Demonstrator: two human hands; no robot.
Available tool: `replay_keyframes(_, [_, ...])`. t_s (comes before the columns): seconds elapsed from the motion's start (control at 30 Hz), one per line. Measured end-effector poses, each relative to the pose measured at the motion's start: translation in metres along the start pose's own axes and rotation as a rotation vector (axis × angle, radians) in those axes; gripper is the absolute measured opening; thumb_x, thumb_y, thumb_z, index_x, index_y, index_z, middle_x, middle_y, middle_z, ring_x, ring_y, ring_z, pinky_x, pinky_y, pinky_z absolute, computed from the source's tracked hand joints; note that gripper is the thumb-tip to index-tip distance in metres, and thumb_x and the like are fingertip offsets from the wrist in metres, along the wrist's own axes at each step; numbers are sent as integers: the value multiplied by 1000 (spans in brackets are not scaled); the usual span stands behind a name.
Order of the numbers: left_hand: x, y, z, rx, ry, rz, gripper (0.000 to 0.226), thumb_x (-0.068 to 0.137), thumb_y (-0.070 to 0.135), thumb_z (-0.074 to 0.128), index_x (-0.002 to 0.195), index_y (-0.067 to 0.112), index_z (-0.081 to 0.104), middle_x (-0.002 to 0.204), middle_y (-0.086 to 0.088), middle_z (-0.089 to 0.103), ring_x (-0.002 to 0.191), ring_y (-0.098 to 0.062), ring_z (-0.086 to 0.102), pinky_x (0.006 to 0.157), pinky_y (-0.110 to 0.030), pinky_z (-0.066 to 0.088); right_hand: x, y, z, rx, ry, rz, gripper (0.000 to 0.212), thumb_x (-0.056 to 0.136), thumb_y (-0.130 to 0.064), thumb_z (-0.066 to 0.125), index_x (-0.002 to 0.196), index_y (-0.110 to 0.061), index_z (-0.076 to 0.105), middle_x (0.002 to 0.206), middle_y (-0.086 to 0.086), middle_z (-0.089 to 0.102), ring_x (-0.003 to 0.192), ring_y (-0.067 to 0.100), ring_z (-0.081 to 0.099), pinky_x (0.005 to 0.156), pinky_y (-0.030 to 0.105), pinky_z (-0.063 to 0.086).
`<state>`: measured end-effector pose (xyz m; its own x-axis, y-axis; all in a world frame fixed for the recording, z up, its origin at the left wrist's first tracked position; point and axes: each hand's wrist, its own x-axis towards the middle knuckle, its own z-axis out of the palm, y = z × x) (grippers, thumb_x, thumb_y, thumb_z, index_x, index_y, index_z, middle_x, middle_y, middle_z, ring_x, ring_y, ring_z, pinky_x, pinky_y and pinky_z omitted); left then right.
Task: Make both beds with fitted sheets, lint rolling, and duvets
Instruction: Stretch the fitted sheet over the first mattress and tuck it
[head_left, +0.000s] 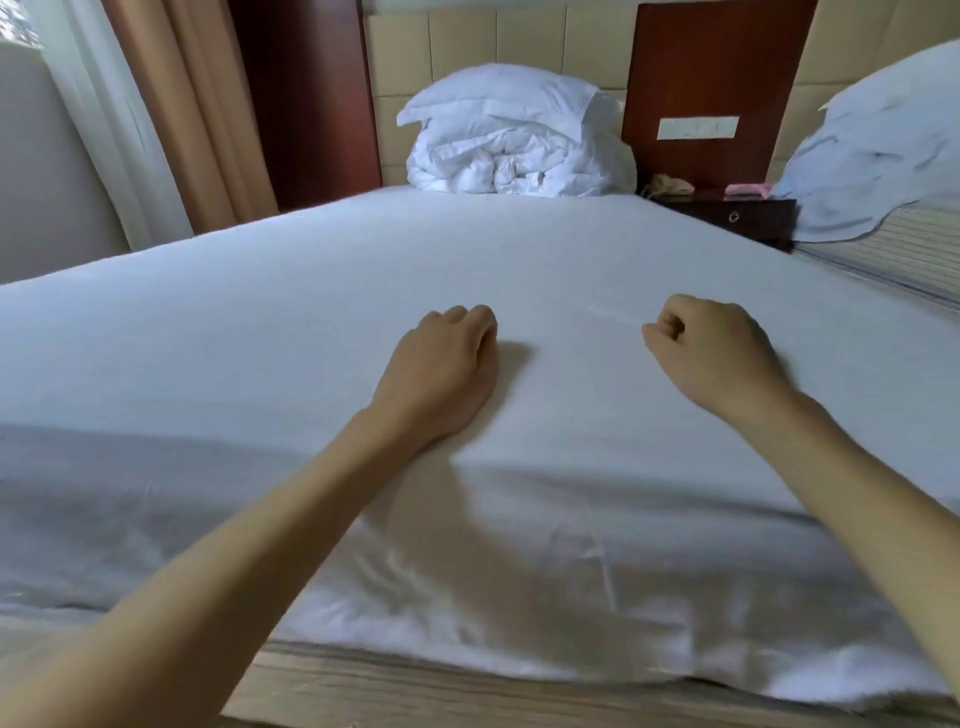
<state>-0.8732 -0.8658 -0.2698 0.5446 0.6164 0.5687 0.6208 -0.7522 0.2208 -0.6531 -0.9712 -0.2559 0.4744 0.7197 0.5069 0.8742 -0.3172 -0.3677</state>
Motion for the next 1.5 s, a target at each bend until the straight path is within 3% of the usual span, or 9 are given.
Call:
replay_keyframes(0.27, [-19,10,7,81,101,51,26,95,29,31,84,12,48,77,1,43,68,-23,36,60,-36,33,-22,-2,16,-91,176,-127,23,94,-17,40,72,-15,34,71,4,43,70,24,34,60,32,24])
replay_keyframes(0.47, [-8,10,5,-77,30,-92,10,87,17,43,80,14,50,75,5,45,68,-20,41,60,-33,37,-19,-2,13,-102,166,-74,23,88,-19,43,67,-13,46,63,8,49,62,32,46,58,40,33])
replay_keyframes(0.53, [1,9,0,-70,-76,-111,12,87,19,41,81,14,50,76,2,46,69,-23,44,62,-33,36,-12,-14,4,-107,65,-29,23,88,-18,43,66,-12,48,64,10,50,63,32,48,60,41,32])
replay_keyframes(0.6, [12,18,-14,-4,-271,-219,19,89,22,35,89,13,52,84,0,50,78,-27,50,65,-33,34,-1,-23,-14,-90,-182,30,23,87,-19,39,68,-10,50,67,11,53,67,33,52,62,40,32])
replay_keyframes(0.73, [51,74,-91,-6,-775,-444,26,95,20,42,118,19,54,116,3,56,105,-21,53,76,-29,41,23,-36,-102,75,-771,240,17,90,-20,44,96,-15,59,103,0,60,96,24,56,74,31,41])
replay_keyframes(0.87, [103,157,-204,-254,-671,-526,20,94,22,48,108,23,63,105,8,67,93,-15,63,79,-30,50,50,-49,-250,144,-701,292,18,94,-18,41,93,-12,58,97,0,60,84,19,57,66,29,44])
replay_keyframes(1.1, [152,291,-333,-467,-711,-574,19,90,7,52,86,22,62,85,7,68,82,-21,67,80,-35,53,43,-13,-465,121,-831,513,19,93,-19,46,87,-11,63,88,4,65,82,21,62,66,29,45])
replay_keyframes(1.37, [119,420,-314,-480,-1000,-457,12,89,8,55,88,15,66,97,-6,71,88,-27,66,86,-39,53,-64,69,-570,198,-753,925,21,88,-19,52,89,-4,67,86,12,69,77,24,63,69,31,48])
replay_keyframes(1.5, [91,471,-287,-452,-1146,-334,15,90,10,54,82,8,66,84,-9,66,77,-25,63,78,-39,52,-125,106,-577,261,-750,1106,23,88,-15,53,89,3,66,85,17,69,76,27,64,73,39,53])
